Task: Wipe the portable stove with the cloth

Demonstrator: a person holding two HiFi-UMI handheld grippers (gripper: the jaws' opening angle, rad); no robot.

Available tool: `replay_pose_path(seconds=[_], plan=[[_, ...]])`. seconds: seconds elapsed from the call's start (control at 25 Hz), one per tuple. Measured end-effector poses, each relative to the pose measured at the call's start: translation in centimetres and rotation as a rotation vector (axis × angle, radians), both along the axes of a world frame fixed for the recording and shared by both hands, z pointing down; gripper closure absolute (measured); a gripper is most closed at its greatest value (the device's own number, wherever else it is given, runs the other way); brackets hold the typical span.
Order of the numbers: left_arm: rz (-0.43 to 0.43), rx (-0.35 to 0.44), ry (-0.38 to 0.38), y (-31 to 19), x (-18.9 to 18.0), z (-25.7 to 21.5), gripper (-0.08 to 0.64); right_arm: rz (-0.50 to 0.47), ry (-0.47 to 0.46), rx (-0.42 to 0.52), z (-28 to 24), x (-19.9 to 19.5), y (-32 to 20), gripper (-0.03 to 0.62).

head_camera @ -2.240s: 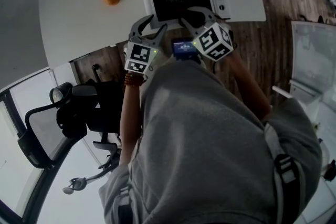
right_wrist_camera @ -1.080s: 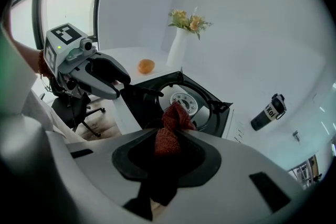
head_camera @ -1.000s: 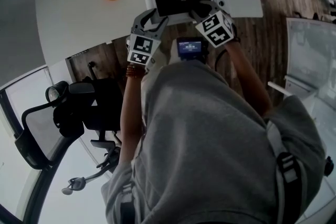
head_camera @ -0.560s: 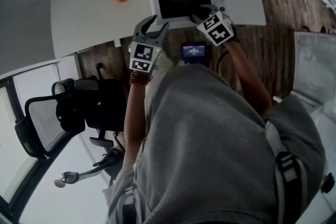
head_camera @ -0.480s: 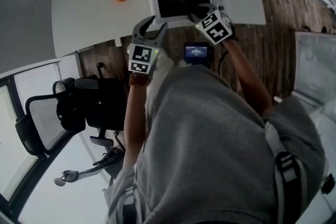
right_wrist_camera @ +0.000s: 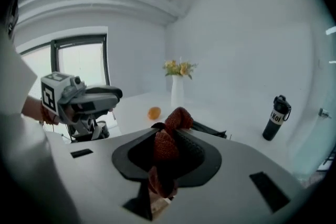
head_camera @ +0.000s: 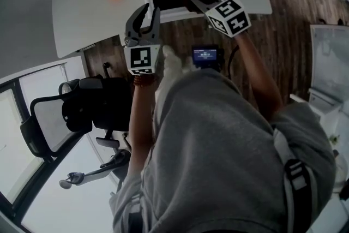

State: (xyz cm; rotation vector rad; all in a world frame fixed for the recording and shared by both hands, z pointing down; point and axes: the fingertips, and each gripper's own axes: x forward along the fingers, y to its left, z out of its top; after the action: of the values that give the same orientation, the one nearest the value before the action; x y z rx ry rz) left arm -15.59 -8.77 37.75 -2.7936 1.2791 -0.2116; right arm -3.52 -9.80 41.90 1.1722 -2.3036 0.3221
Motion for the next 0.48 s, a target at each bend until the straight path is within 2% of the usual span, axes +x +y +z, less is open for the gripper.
replay_pose_path(seconds=[0.16,0.32,0.48], plan=[[-0.073,0.079,0.014,0.2,0.3,-3.7,0.486,0.037,-0.120,0.213,-6.6,1.0,0.5,0.495],[-0.095,0.146,0.012,0.5,2.0,-6.3,0.492,0.096,-0.114,0.412,-10.9,2.5,1.9,0.494],[-0.104,0.162,-0.007,1.5,3.8,-7.1,0.499,0.113,-0.148,0.549,-13.2,3.1,4.0,0.494]])
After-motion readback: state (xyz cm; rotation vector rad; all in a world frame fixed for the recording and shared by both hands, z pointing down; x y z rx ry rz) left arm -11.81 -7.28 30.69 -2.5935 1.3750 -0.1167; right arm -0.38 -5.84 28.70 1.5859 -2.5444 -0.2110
